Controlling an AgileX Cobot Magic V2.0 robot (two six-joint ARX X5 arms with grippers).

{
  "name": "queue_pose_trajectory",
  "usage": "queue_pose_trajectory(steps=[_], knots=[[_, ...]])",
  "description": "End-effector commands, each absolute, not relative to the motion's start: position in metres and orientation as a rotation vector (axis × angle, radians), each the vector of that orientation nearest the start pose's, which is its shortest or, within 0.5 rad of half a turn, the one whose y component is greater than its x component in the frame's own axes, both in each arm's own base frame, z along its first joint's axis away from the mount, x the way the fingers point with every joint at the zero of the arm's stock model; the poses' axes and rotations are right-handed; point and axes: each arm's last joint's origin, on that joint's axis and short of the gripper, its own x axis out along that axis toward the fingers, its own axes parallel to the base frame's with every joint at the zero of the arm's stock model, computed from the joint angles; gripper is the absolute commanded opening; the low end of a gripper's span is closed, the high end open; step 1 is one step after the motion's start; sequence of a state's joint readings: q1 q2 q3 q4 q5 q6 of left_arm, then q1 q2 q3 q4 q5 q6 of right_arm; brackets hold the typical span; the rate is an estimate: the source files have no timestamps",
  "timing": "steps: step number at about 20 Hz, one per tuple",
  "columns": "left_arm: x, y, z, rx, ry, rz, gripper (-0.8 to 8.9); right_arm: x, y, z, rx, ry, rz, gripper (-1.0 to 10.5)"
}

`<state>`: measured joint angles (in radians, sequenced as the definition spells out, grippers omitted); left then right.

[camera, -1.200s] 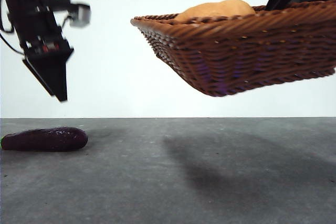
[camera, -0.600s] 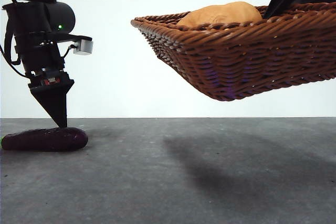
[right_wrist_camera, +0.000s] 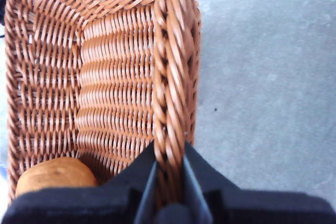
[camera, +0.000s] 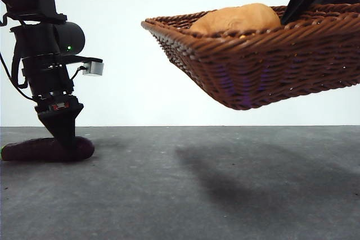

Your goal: Help me put the vegetables on the table into the basket

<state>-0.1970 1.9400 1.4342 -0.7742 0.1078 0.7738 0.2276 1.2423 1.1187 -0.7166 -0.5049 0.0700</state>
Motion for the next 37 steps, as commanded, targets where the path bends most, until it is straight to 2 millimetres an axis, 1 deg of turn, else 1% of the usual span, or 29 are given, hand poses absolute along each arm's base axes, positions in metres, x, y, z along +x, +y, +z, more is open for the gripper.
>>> queue_pose_trajectory(steps=[1, 5, 8, 10, 11, 13, 15, 17, 19, 20, 22, 23, 25, 27, 29, 30, 32, 33, 35, 37], knots=[[0.379, -0.078, 0.187, 0.694, 1.129, -0.740, 2.18, 0.239, 0.070, 0.319, 0.186, 0.843, 0.671, -0.1], [0.378, -0.078, 0.187, 0.678, 1.147, -0.733, -0.09, 0.239, 0.070, 0.319, 0.186, 0.844, 0.671, -0.1], [0.377, -0.078, 0.187, 0.651, 1.163, -0.712, -0.08, 0.239, 0.070, 0.319, 0.187, 0.847, 0.666, -0.1], [0.374, -0.077, 0.193, 0.644, 1.167, -0.708, -0.06, 0.238, 0.069, 0.318, 0.180, 0.861, 0.642, -0.1], [0.372, -0.076, 0.199, 0.644, 1.158, -0.705, -0.06, 0.237, 0.069, 0.317, 0.179, 0.873, 0.634, -0.1], [0.365, -0.073, 0.221, 0.644, 1.107, -0.684, -0.06, 0.236, 0.068, 0.315, 0.181, 0.897, 0.631, -0.1], [0.353, -0.070, 0.252, 0.631, 1.022, -0.661, -0.06, 0.236, 0.068, 0.313, 0.184, 0.914, 0.628, -0.1], [0.333, -0.069, 0.288, 0.584, 0.913, -0.686, -0.06, 0.239, 0.069, 0.309, 0.195, 0.932, 0.622, -0.1], [0.308, -0.070, 0.321, 0.561, 0.804, -0.724, -0.06, 0.243, 0.070, 0.303, 0.202, 0.963, 0.617, -0.1], [0.292, -0.075, 0.339, 0.574, 0.742, -0.745, -0.06, 0.246, 0.072, 0.298, 0.206, 0.985, 0.619, -0.1], [0.261, -0.089, 0.366, 0.625, 0.623, -0.793, -0.06, 0.250, 0.079, 0.285, 0.211, 1.037, 0.643, -0.1], [0.246, -0.097, 0.376, 0.659, 0.568, -0.825, -0.06, 0.251, 0.083, 0.278, 0.210, 1.060, 0.649, -0.1], [0.219, -0.117, 0.387, 0.744, 0.487, -0.925, -0.06, 0.252, 0.091, 0.265, 0.212, 1.092, 0.668, -0.1], [0.201, -0.140, 0.386, 0.859, 0.476, -0.967, -0.06, 0.249, 0.101, 0.257, 0.211, 1.113, 0.701, -0.1], [0.189, -0.165, 0.377, 0.950, 0.488, -1.047, -0.06, 0.244, 0.113, 0.255, 0.215, 1.122, 0.752, -0.1], [0.186, -0.178, 0.372, 0.984, 0.484, -1.087, -0.06, 0.243, 0.120, 0.256, 0.210, 1.117, 0.774, -0.1], [0.183, -0.206, 0.356, 1.043, 0.495, -1.172, -0.06, 0.238, 0.133, 0.257, 0.202, 1.112, 0.814, -0.1], [0.184, -0.218, 0.346, 1.084, 0.521, -1.182, -0.06, 0.235, 0.138, 0.257, 0.197, 1.117, 0.828, -0.1], [0.188, -0.234, 0.329, 1.136, 0.570, -1.206, -0.06, 0.232, 0.143, 0.257, 0.190, 1.119, 0.835, -0.1], [0.191, -0.247, 0.314, 1.159, 0.607, -1.237, -0.06, 0.232, 0.143, 0.257, 0.191, 1.119, 0.833, -0.1]])
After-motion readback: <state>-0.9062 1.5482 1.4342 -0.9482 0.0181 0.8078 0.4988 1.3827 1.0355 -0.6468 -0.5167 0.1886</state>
